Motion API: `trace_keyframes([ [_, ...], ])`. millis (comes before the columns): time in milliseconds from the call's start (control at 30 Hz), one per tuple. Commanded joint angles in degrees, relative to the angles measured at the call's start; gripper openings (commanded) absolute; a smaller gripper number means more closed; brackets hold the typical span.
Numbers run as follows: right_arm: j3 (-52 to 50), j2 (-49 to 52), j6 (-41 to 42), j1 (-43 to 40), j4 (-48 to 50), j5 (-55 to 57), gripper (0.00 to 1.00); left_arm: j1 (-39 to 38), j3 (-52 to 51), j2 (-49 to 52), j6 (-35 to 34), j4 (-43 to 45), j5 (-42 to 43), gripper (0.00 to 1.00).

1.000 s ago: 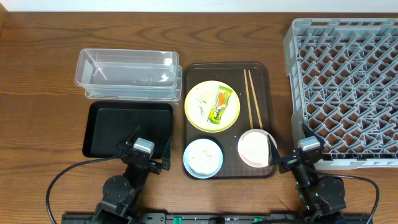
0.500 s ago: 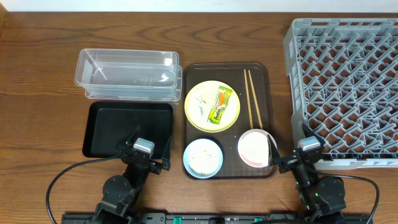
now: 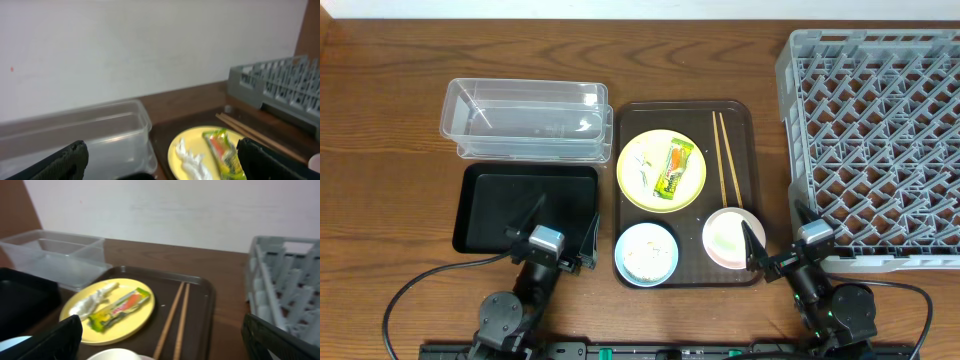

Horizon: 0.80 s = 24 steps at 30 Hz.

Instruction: Sort waste into correct bins and load items into the dishwasher rack

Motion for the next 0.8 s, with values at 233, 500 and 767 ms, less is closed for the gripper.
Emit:
trace_keyframes([
  [233,16.9,5.0,3.4,-1.1,-7.4,-2.4,0.99,-0.2,13.0,5.7,-6.0,-1.9,3.4,0.97],
  [500,40.3,26.1,2.8,-1.1,-27.4,-2.7,0.99,-0.2,39.3,29.1,-9.0,-26.3,8.1,0.97],
  [767,61.0,46.4,0.2,-1.1,-41.1,-3.6,0.99,-0.2,67.7,55.3,-9.0,-53.0,15.1,0.97],
])
